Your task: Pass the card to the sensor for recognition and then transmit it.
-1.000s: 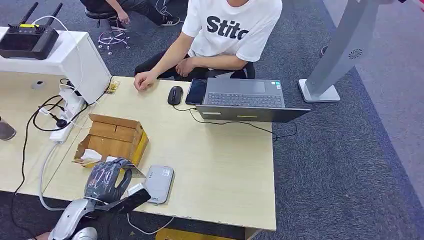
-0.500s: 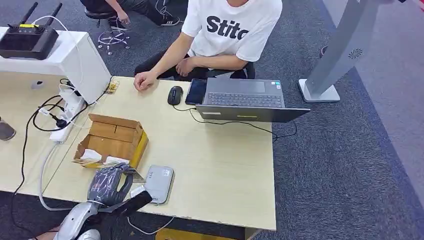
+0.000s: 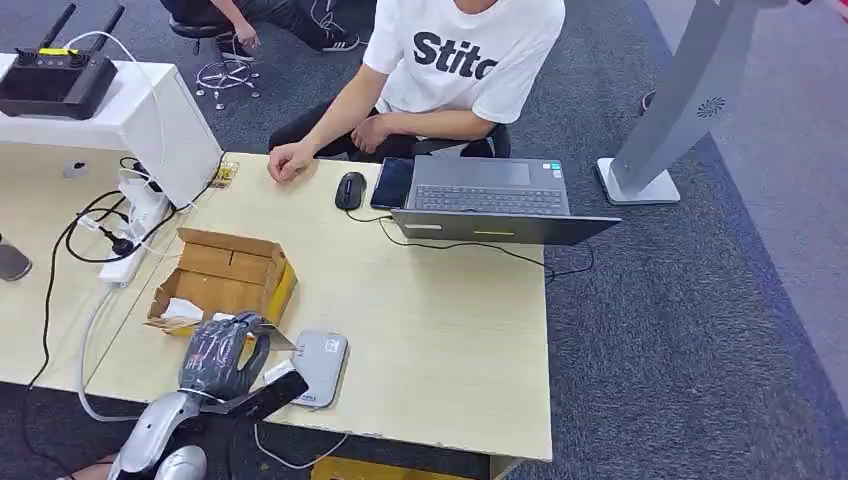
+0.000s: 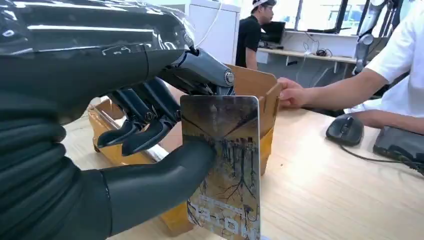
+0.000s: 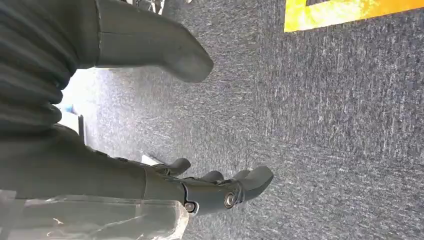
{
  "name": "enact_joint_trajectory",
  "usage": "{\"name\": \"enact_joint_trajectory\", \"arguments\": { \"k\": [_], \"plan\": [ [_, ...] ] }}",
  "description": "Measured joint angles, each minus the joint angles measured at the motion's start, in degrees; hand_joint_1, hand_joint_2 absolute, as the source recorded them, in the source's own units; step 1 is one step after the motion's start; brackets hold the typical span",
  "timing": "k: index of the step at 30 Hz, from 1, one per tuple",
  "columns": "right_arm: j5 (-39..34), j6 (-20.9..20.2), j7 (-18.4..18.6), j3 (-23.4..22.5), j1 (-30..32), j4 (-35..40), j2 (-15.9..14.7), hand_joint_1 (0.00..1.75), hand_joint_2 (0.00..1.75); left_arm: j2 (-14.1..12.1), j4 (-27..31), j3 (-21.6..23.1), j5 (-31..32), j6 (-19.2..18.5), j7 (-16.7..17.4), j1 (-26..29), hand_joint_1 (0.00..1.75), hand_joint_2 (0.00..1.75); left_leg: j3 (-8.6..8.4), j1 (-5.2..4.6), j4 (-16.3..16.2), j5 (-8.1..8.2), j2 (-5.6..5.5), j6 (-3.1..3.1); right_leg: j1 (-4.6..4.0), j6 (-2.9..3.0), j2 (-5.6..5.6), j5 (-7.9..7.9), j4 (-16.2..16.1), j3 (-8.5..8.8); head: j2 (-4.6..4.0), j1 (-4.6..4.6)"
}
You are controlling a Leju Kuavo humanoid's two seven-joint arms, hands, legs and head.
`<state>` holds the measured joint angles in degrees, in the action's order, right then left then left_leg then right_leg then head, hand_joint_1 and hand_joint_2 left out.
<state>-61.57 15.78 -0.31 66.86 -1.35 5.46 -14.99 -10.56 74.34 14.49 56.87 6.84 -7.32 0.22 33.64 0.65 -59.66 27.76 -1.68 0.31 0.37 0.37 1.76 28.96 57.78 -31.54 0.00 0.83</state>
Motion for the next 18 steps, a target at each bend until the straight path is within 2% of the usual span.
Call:
{"name": "enact_joint_trajectory", "arguments": {
  "k": [5, 6, 8, 10, 11, 12, 13, 14, 18],
  "plan": [
    [-0.15, 0.24, 0.59, 0.63, -0.03, 0.0, 0.0, 0.0, 1.75, 0.31, 0.0, 0.0, 0.37, -0.15, -0.02, -0.06, 1.75, 1.75, 0.0, 0.01, 0.01, 0.0, 0.0, 0.0, 0.0, 0.0, 0.0, 0.0, 0.0, 0.0, 0.0, 0.02],
    [0.1, 1.67, 0.57, 0.72, -0.3, 0.04, 0.68, 0.0, 1.75, 0.54, -0.02, 0.02, 0.74, -0.02, 0.49, -0.1, 1.75, 1.75, 0.0, 0.01, 0.01, 0.0, 0.0, 0.0, -0.01, 0.0, 0.0, 0.0, 0.0, 0.0, 0.0, 0.0],
    [1.14, 8.39, 0.77, 1.31, -1.04, -0.22, 5.13, 0.0, 1.75, 2.05, -0.72, 0.0, 1.79, 0.44, 2.34, -0.61, 1.75, 1.75, 0.02, 0.15, 0.03, -0.03, 0.02, -0.04, -0.15, 0.03, 0.02, -0.01, 0.01, -0.01, 0.0, 0.09],
    [1.51, 10.3, 0.98, 1.99, -1.7, -0.26, 8.6, 0.0, 1.75, 3.0, -1.25, 0.02, 2.1, 0.72, 2.71, -0.84, 1.75, 1.75, 0.0, 0.18, 0.01, -0.02, 0.05, -0.05, -0.17, 0.04, 0.06, -0.02, -0.01, -0.01, 0.0, -0.29],
    [1.62, 11.09, 1.67, 2.19, -2.04, -0.28, 9.55, 0.0, 1.75, 3.49, -1.44, 0.02, 2.32, 0.92, 2.82, -0.92, 1.75, 1.75, -0.04, 0.14, 0.02, -0.03, 0.05, -0.06, -0.16, 0.04, 0.05, -0.02, 0.0, -0.02, 0.0, -0.2],
    [2.1, 13.23, 2.91, 2.51, -2.31, 0.55, 12.69, 0.0, 1.75, 4.11, -2.03, 0.04, 2.8, 1.53, 2.91, -1.21, 1.75, 1.75, -0.04, 0.17, 0.02, -0.05, 0.03, -0.08, -0.15, 0.04, 0.03, -0.02, 0.03, -0.03, 0.0, -0.11],
    [2.23, 15.73, 3.82, 2.82, -2.55, 0.61, 13.58, 0.0, 1.75, 4.76, -3.0, 0.04, 3.08, 2.18, 2.99, -1.63, 1.75, 1.75, -0.01, 0.15, 0.03, -0.09, -0.03, -0.15, -0.15, 0.06, 0.01, -0.01, 0.04, -0.02, 0.0, 0.11],
    [2.25, 16.57, 4.07, 3.17, -2.82, 1.18, 15.48, 0.0, 1.75, 5.2, -3.71, 0.04, 3.23, 2.62, 2.99, -1.83, 1.75, 1.75, -0.03, 0.2, 0.04, -0.09, -0.02, -0.14, -0.17, 0.06, 0.02, -0.01, 0.05, -0.02, 0.0, 0.09],
    [2.25, 16.55, 3.69, 3.72, -3.32, 1.64, 17.7, 0.0, 1.75, 6.47, -5.47, 0.11, 3.72, 2.99, 2.71, -2.32, 1.75, 1.75, 0.01, 0.15, 0.06, -0.11, -0.02, -0.18, -0.15, 0.08, 0.01, 0.01, 0.09, -0.03, 0.0, 0.31]
  ]
}}
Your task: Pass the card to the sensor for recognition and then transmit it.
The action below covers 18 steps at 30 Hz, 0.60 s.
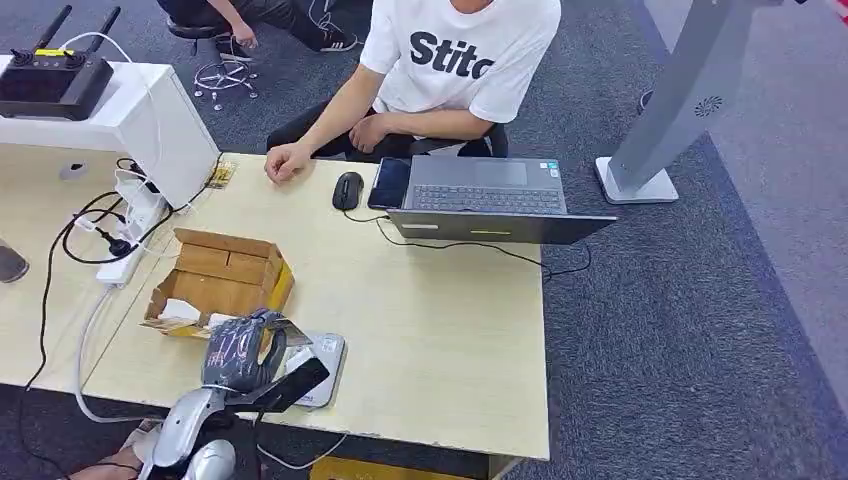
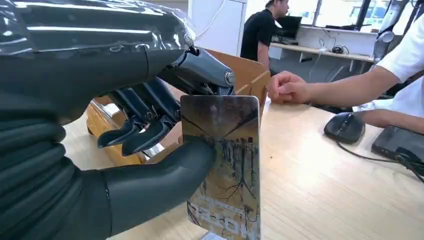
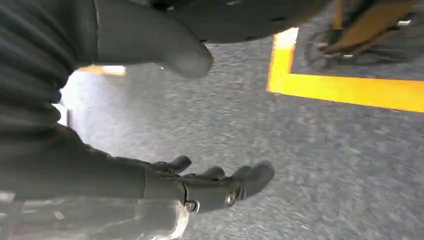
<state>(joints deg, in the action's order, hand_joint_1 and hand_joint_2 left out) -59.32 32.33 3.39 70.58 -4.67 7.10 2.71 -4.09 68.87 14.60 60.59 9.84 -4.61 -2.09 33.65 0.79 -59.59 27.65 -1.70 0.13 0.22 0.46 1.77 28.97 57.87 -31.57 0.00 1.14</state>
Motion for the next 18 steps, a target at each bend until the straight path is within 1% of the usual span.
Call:
{"name": "enact_joint_trajectory", "arguments": {
  "k": [1, 8, 18],
  "plan": [
    [0.0, 0.0, -0.02, 0.09, -0.07, 0.07, 0.53, 0.0, 1.75, 0.22, -0.57, 0.0, 0.15, 0.04, -0.11, -0.15, 1.75, 1.75, 0.01, -0.01, 0.0, 0.0, 0.0, 0.0, 0.0, -0.01, 0.0, 0.0, 0.0, 0.0, 0.0, -0.02],
    [-0.07, 0.46, 0.0, 0.5, -0.18, 0.09, 1.4, 0.0, 1.75, 1.59, -3.34, 0.02, 0.33, 0.28, -0.39, -0.33, 1.75, 1.75, 0.05, -0.13, -0.02, 0.03, 0.0, 0.05, 0.14, -0.05, 0.0, -0.02, -0.07, -0.02, 0.0, -0.09],
    [-0.13, 0.66, 0.31, 1.22, -0.21, 0.11, 1.73, 0.0, 1.75, 2.12, -5.13, 0.07, 0.31, 0.35, -0.46, -0.37, 1.75, 1.75, 0.03, -0.12, -0.01, 0.03, 0.0, 0.05, 0.14, -0.04, -0.01, -0.01, -0.06, -0.01, 0.0, -0.09]
  ]
}}
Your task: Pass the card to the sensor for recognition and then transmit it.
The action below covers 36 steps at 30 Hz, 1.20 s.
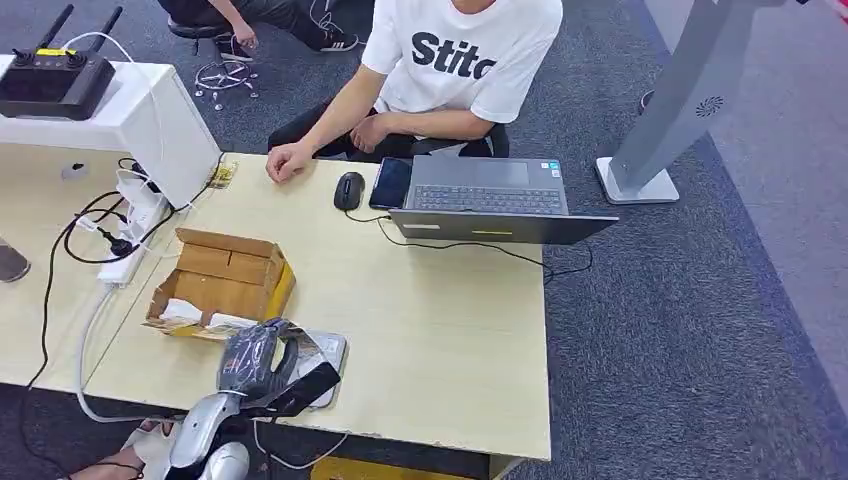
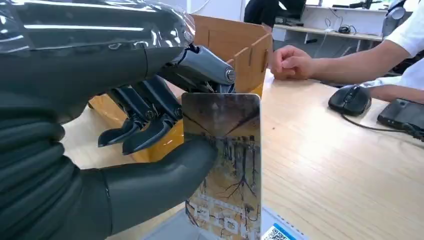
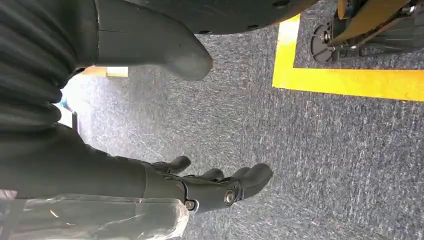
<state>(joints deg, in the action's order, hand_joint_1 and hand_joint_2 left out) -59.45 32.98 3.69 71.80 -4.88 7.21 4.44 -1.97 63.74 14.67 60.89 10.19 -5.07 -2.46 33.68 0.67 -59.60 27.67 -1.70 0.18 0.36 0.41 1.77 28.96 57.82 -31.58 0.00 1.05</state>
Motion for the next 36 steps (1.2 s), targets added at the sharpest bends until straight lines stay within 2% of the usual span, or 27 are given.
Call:
{"name": "enact_joint_trajectory", "arguments": {
  "k": [3, 4, 5, 6, 7, 8, 9, 12, 16, 24, 28, 31, 36],
  "plan": [
    [-0.04, 0.02, -0.29, 0.07, 0.0, 0.0, 0.0, 0.0, 1.75, 0.02, -0.48, 0.04, -0.02, 0.0, -0.04, -0.02, 1.75, 1.75, -0.01, 0.0, 0.0, 0.0, 0.0, 0.0, 0.0, 0.0, 0.0, 0.0, 0.0, 0.01, 0.0, 0.0],
    [-0.07, 0.02, -0.33, 0.07, 0.0, 0.0, 0.0, 0.0, 1.75, 0.02, -0.61, 0.04, -0.04, -0.02, -0.04, -0.03, 1.31, 1.75, -0.01, 0.0, 0.0, 0.0, 0.0, 0.0, 0.0, 0.0, 0.0, 0.0, 0.0, 0.01, 0.0, 0.0],
    [-0.15, 0.04, -0.37, 0.07, 0.0, -0.02, 0.0, 0.0, 1.75, 0.02, -0.66, 0.07, -0.04, -0.04, -0.04, -0.03, 1.31, 1.75, -0.01, 0.0, 0.0, 0.0, 0.0, 0.0, 0.0, 0.0, 0.0, 0.0, 0.0, 0.01, 0.0, 0.0],
    [-0.22, 0.04, -0.48, 0.07, 0.0, -0.02, 0.0, 0.0, 1.75, 0.02, -0.72, 0.07, -0.13, -0.02, -0.02, -0.03, 0.3, 1.75, -0.01, 0.0, 0.0, 0.0, 0.0, 0.0, 0.0, 0.0, 0.0, 0.0, 0.0, 0.02, 0.0, 0.0],
    [-0.26, 0.07, -0.57, 0.07, 0.0, -0.02, 0.0, 0.0, 1.75, 0.02, -0.72, 0.07, -0.2, 0.08, 0.11, -0.02, 0.35, 1.75, -0.01, 0.0, 0.0, 0.0, 0.0, 0.0, 0.0, 0.0, 0.0, 0.0, 0.0, 0.02, 0.0, 0.0],
    [-0.48, 0.13, -0.72, 0.07, 0.0, -0.02, 0.0, 0.0, 1.75, -0.02, -0.75, 0.07, -0.22, 0.48, 0.22, -0.01, 1.43, 1.75, -0.01, 0.0, 0.0, 0.0, 0.0, 0.0, 0.0, 0.0, 0.0, 0.0, 0.0, 0.02, 0.0, 0.0],
    [-0.57, 0.2, -0.74, 0.07, 0.0, -0.02, 0.0, 0.0, 1.75, -0.06, -0.75, 0.07, -0.2, 0.57, 0.41, 0.15, 1.75, 1.75, -0.01, 0.0, 0.0, 0.0, 0.01, 0.0, 0.0, 0.0, 0.01, 0.0, 0.0, 0.01, 0.0, 0.0],
    [-0.79, 0.37, -0.77, 0.07, 0.04, -0.02, 0.0, 0.0, 1.75, -0.44, -0.51, 0.07, -0.37, 1.46, 1.05, 0.15, 1.75, 1.75, 0.0, 0.0, 0.0, -0.02, -0.03, 0.02, 0.0, 0.0, -0.04, 0.0, 0.01, 0.02, 0.0, -0.02],
    [-1.14, 0.61, -0.77, 0.07, 0.06, -0.02, 0.0, 0.0, 1.75, -2.54, 2.84, -0.33, -0.57, 1.31, 2.01, 0.22, 1.75, 1.75, 0.01, 0.01, 0.0, -0.02, -0.02, 0.02, -0.01, 0.0, -0.02, 0.0, 0.02, 0.0, 0.0, 0.0],
    [-1.75, 0.2, -1.38, 0.07, 0.13, -0.02, 0.0, 0.0, 1.75, -8.39, 12.3, -4.59, -0.81, 0.76, 2.51, -1.36, 1.75, 1.75, 0.0, 0.04, 0.01, -0.05, -0.01, -0.02, -0.03, 0.01, -0.02, 0.0, 0.05, -0.01, 0.0, 0.0],
    [-1.73, 0.04, -1.64, 0.07, 0.14, -0.02, 0.0, 0.0, 1.75, -10.6, 15.15, -6.82, -0.33, 1.12, 2.62, -1.97, 1.75, 1.75, 0.0, 0.03, 0.01, -0.05, -0.01, -0.02, -0.03, 0.01, -0.02, 0.0, 0.06, 0.0, 0.0, 0.0],
    [-1.66, 0.13, -1.58, 0.09, 0.16, -0.02, 0.0, 0.0, 1.75, -11.84, 16.5, -8.22, 1.76, 2.38, 3.28, -2.13, 1.75, 1.75, 0.01, 0.03, 0.01, -0.05, -0.01, -0.02, -0.03, 0.0, -0.02, 0.0, 0.06, -0.01, 0.0, 0.0],
    [-1.29, 0.26, -1.05, 0.39, 0.14, -0.02, 0.0, 0.0, 1.75, -15.52, 17.0, -9.95, 11.28, 6.43, 5.79, -4.0, 1.75, 1.75, 0.0, 0.03, 0.01, -0.05, -0.02, -0.02, -0.03, 0.01, -0.02, 0.0, 0.06, -0.01, 0.0, -0.02]
  ]
}}
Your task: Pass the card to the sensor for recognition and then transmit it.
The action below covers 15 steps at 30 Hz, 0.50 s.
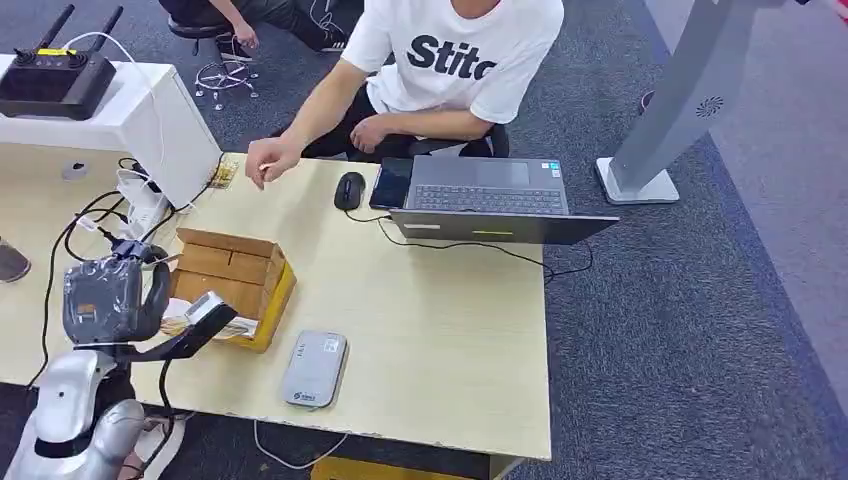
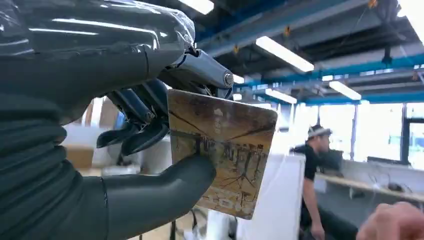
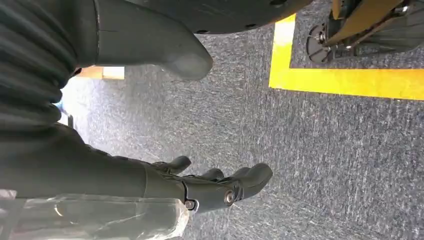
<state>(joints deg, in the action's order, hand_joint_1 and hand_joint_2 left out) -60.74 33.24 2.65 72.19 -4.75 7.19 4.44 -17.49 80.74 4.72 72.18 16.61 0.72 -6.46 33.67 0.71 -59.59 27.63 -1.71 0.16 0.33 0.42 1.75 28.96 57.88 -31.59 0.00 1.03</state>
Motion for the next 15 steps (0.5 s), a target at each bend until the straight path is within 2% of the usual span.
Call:
{"name": "enact_joint_trajectory", "arguments": {
  "k": [3, 8, 15],
  "plan": [
    [0.22, 0.02, 0.28, 0.31, -0.01, 0.0, 0.0, 0.0, 1.75, -2.38, -0.11, -0.76, 5.75, 1.75, 1.84, -1.12, 1.75, 1.75, 0.0, 0.0, 0.0, 0.0, 0.0, 0.0, 0.0, 0.0, 0.0, 0.0, 0.01, 0.0, 0.0, 0.02],
    [0.39, 0.02, 0.52, 1.2, -0.09, 0.0, 0.0, 0.0, 1.75, -5.81, -2.56, -1.18, 13.4, 1.97, 4.2, -3.46, 1.75, 1.75, -0.01, 0.01, 0.0, -0.01, 0.0, -0.01, 0.0, 0.0, 0.01, 0.0, 0.02, -0.02, 0.0, 0.02],
    [1.16, 0.46, 0.28, 2.42, -0.23, 0.0, 0.0, 0.0, 1.75, -5.81, -6.68, -1.03, 15.45, 1.79, 4.24, -6.37, 1.75, 1.75, 0.0, -0.01, -0.01, -0.01, -0.01, -0.01, 0.01, 0.0, -0.01, 0.0, 0.0, -0.02, 0.0, 0.0]
  ]
}}
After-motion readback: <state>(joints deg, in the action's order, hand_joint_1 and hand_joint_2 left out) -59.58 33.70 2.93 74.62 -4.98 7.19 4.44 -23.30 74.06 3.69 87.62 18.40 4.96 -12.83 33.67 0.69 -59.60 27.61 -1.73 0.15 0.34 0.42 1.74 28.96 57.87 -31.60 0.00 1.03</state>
